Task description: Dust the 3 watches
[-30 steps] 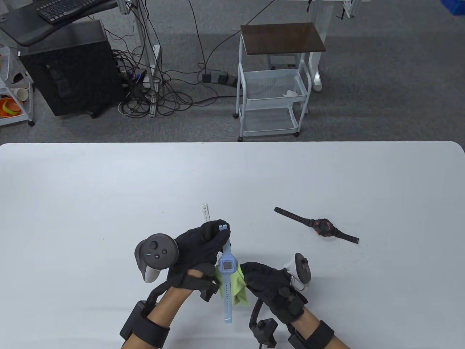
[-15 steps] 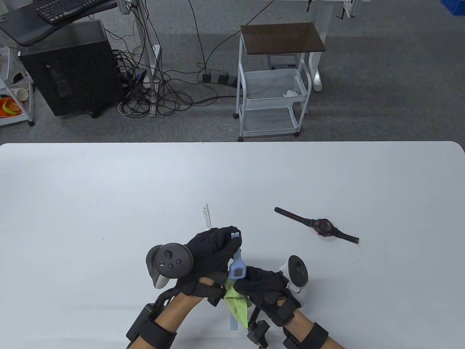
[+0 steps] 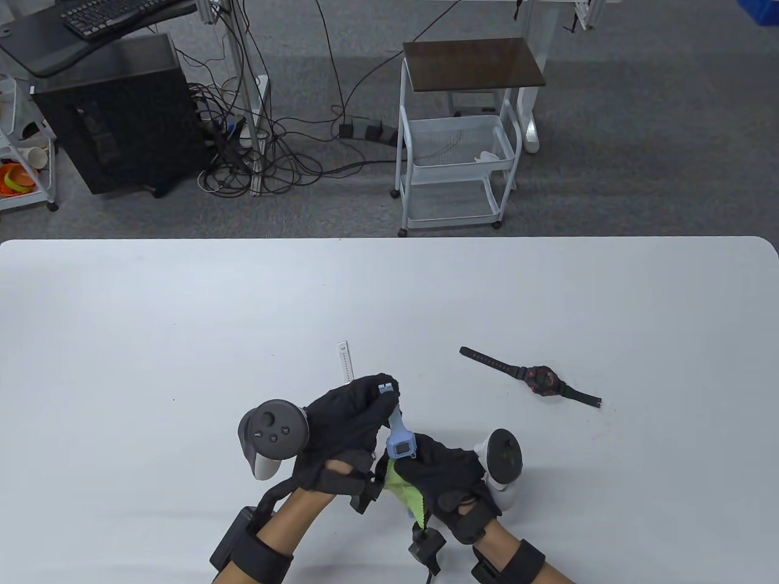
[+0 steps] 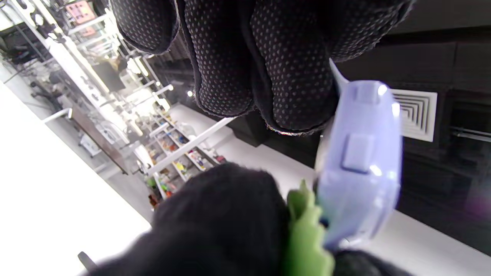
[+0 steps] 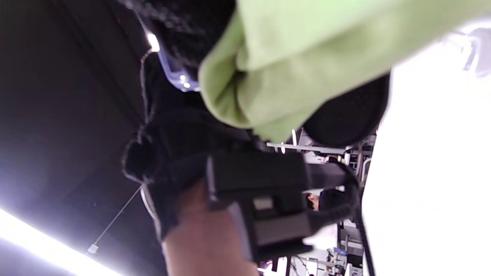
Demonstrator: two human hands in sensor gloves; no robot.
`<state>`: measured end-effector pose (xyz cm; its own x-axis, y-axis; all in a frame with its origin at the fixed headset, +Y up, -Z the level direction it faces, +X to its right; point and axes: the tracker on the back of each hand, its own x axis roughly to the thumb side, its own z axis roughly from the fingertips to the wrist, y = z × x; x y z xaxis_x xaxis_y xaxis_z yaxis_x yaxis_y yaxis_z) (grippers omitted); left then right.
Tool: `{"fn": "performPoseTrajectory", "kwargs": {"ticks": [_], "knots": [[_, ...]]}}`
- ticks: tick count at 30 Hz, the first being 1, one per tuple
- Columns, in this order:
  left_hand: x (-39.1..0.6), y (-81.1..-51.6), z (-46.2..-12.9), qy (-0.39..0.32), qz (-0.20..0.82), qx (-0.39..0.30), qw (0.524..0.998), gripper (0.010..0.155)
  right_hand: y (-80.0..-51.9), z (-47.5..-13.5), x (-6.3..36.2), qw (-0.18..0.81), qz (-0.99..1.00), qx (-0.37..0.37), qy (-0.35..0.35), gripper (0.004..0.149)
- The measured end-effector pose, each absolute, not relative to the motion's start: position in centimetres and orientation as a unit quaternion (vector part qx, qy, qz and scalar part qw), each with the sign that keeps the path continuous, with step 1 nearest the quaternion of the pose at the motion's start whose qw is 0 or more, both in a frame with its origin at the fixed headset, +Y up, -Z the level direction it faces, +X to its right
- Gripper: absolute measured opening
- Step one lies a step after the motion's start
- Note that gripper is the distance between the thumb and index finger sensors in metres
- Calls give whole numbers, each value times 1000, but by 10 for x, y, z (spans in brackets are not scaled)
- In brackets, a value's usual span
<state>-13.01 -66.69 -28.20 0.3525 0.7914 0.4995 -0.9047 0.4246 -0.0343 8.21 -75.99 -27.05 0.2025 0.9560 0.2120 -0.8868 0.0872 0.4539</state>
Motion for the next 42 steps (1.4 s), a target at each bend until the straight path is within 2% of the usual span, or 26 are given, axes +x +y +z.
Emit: {"fn": "performPoseTrajectory", "kwargs": {"ticks": [11,42], "knots": [[-133,-672,-287,-221,554,105,796,44,-768,-273,90,726,658,189,64,51],[-153,-665,-292,-210,581,122,777,43,-765,-273,90,668,711,214,48,47]]}}
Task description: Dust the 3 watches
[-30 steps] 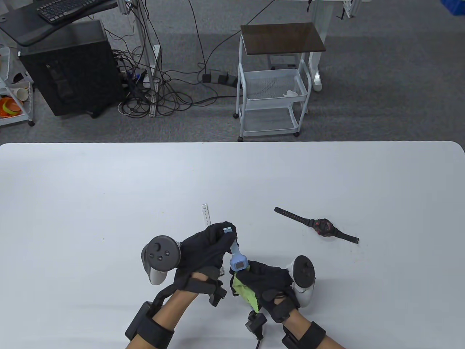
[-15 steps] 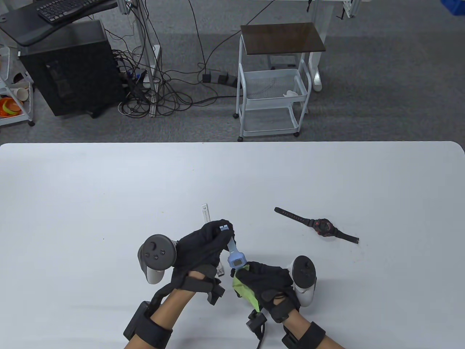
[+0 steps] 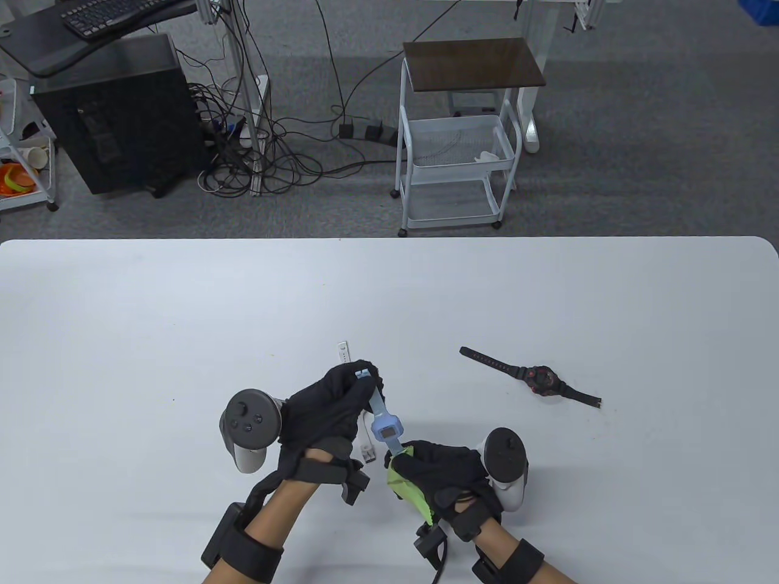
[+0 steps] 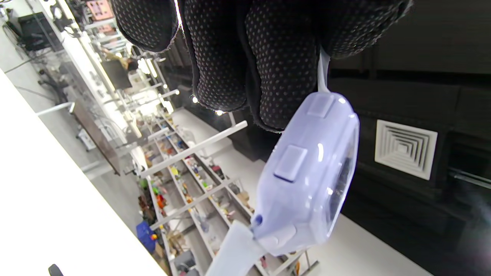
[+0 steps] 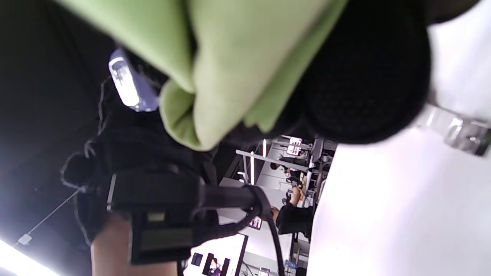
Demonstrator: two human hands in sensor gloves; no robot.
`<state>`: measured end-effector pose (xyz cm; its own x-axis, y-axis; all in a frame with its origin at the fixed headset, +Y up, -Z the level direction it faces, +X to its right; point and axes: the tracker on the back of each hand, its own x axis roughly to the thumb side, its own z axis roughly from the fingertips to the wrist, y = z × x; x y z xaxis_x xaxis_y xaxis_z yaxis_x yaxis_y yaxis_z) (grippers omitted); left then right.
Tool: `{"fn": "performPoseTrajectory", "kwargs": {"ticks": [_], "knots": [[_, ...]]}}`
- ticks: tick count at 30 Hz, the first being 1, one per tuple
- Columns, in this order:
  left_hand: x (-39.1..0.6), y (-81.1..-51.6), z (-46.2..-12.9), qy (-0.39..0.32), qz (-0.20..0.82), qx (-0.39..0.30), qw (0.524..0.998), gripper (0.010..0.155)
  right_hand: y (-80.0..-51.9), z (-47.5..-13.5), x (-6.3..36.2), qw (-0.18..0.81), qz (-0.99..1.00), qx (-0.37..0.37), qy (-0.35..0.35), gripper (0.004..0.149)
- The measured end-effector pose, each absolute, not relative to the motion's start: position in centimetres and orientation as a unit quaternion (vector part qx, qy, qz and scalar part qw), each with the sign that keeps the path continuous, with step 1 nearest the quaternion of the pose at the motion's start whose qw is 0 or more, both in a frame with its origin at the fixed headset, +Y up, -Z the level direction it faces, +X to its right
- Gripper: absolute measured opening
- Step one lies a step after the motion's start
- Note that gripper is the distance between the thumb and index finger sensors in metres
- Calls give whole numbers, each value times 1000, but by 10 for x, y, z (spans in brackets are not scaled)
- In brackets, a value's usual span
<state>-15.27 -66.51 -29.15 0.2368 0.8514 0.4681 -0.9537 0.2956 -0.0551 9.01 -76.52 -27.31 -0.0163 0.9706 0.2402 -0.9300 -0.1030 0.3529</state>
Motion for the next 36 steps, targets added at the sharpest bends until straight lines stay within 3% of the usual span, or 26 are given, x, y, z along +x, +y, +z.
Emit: {"fn": "performPoseTrajectory", "kwargs": {"ticks": [21,25,36], "knots": [[-161,-662,-291,-206,590,137,768,43,-770,-276,95,655,722,212,66,45],[-165,-659,-291,-201,617,142,748,43,-777,-277,96,654,723,206,86,49],[-164,-659,-290,-207,600,145,759,43,-772,-275,97,624,748,214,73,46]]}}
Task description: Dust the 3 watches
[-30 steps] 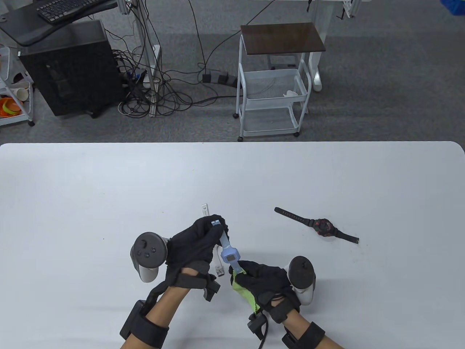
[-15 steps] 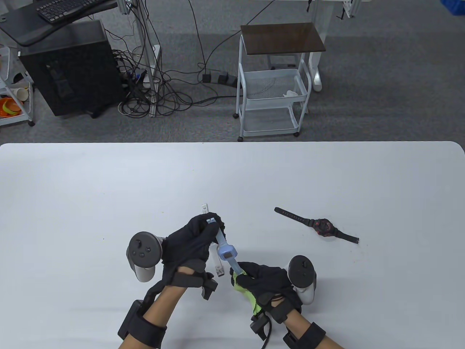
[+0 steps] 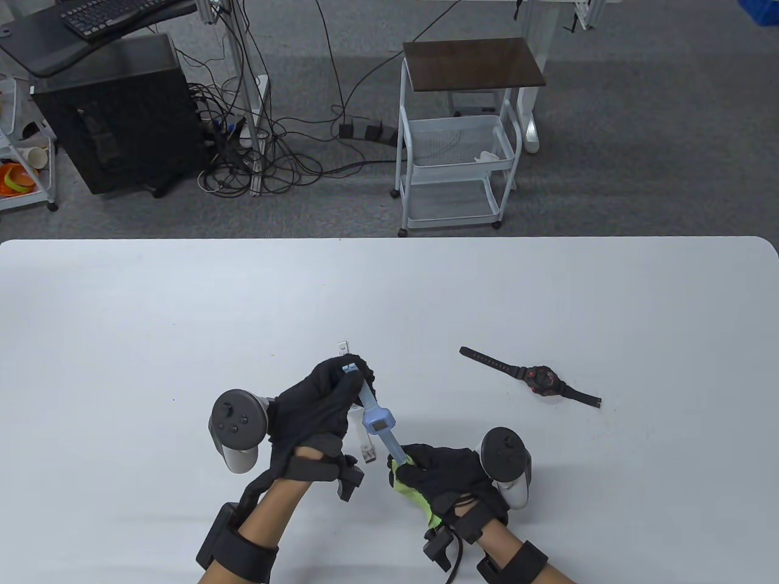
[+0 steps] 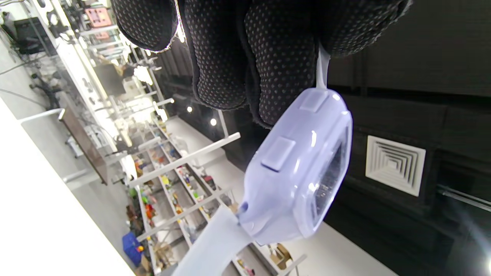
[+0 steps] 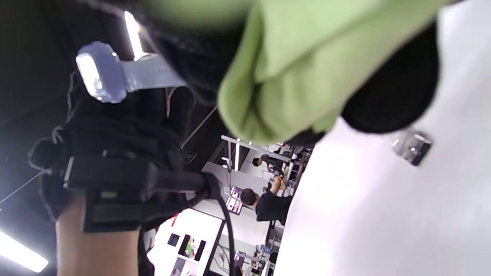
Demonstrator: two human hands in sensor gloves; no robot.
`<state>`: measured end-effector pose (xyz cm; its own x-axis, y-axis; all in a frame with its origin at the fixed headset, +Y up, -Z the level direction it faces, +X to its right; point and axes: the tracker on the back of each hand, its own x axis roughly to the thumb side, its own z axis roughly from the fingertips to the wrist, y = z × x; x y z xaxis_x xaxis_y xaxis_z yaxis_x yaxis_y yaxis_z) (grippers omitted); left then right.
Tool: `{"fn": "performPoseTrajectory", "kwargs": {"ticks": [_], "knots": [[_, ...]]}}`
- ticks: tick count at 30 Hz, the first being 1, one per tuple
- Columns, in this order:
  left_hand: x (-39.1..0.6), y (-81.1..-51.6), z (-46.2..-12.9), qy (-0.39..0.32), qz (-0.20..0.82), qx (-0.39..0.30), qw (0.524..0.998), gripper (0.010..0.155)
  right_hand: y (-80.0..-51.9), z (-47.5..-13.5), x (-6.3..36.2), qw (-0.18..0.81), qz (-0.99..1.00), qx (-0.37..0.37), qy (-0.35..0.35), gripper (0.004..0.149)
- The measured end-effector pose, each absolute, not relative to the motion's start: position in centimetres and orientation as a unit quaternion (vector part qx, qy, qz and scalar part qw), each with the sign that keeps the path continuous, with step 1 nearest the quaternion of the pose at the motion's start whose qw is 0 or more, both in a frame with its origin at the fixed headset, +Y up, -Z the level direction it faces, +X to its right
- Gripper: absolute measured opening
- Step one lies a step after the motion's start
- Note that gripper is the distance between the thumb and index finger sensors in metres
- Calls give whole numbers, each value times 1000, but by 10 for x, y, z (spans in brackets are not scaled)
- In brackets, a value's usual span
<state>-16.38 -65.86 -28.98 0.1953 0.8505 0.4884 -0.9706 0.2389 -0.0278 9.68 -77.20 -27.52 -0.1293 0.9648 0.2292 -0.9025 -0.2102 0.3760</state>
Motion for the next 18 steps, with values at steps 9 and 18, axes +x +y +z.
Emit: {"fn": "performPoseTrajectory", "kwargs": {"ticks": [9,18], "knots": [[-164,-658,-288,-209,597,152,759,43,-770,-275,101,599,769,216,63,46],[-167,-658,-289,-207,599,150,759,44,-769,-278,110,575,792,200,38,46]]}}
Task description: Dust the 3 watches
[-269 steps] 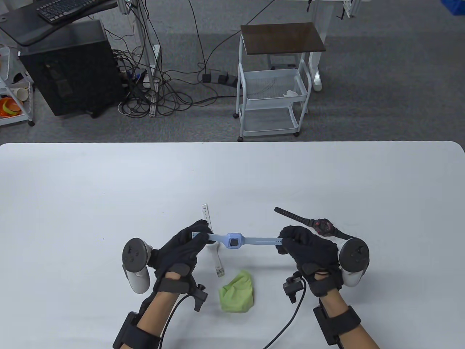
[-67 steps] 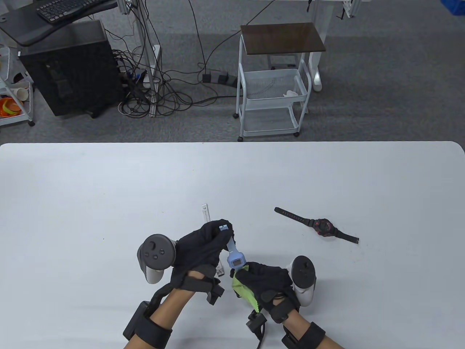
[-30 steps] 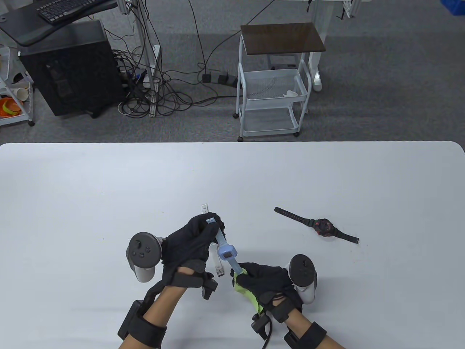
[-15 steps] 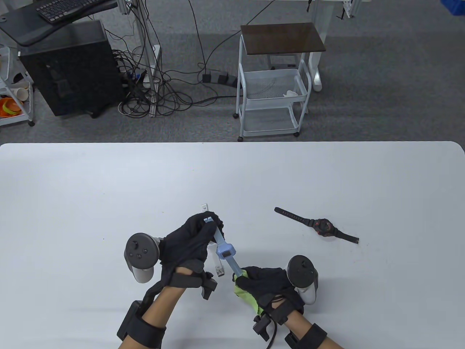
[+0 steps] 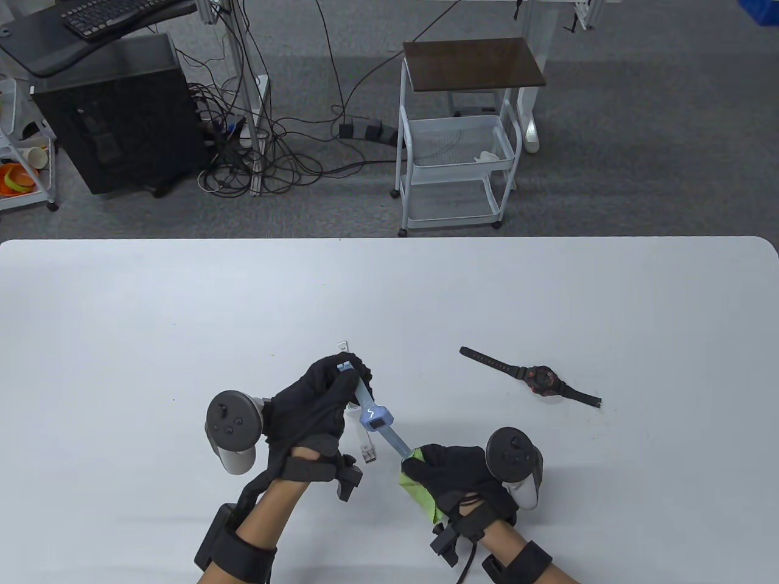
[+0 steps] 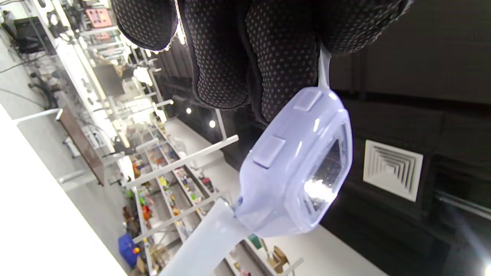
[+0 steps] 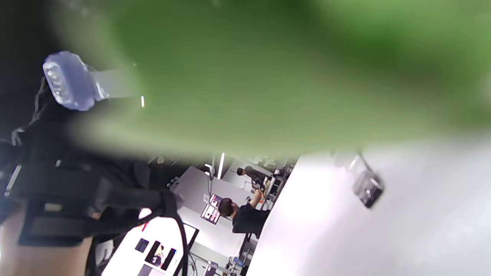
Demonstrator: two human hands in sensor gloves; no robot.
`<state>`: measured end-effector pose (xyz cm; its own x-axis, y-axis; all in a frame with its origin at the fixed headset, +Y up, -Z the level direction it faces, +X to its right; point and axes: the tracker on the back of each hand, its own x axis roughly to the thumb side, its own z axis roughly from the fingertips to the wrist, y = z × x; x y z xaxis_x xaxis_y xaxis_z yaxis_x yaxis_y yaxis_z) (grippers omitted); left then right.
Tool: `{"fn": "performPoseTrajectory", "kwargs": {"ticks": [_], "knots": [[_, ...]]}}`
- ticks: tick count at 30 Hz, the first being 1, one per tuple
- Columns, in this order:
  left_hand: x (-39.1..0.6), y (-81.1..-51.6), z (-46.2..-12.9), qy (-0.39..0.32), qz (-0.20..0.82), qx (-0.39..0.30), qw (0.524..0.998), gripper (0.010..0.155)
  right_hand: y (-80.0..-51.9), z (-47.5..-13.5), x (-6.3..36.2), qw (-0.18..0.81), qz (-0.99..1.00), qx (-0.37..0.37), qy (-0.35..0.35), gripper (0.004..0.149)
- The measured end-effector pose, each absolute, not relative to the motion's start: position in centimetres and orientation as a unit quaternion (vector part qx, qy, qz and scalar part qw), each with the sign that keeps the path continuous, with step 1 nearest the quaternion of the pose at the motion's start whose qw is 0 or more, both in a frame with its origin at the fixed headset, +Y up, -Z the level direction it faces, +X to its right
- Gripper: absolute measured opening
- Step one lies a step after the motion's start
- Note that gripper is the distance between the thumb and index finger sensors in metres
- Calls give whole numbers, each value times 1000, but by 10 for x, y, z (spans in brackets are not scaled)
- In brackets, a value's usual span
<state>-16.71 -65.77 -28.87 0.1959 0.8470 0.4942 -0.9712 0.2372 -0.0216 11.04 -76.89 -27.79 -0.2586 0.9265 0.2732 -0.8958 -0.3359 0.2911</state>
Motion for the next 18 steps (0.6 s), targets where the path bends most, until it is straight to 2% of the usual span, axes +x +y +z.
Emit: {"fn": "performPoseTrajectory", "kwargs": {"ticks": [8,13,18], "knots": [[-168,-662,-290,-201,600,157,758,44,-766,-282,116,487,847,212,22,45],[-171,-665,-293,-196,586,155,771,44,-758,-283,119,405,880,245,-33,46],[-169,-676,-297,-189,579,136,781,44,-764,-286,115,339,903,264,-13,48]]}}
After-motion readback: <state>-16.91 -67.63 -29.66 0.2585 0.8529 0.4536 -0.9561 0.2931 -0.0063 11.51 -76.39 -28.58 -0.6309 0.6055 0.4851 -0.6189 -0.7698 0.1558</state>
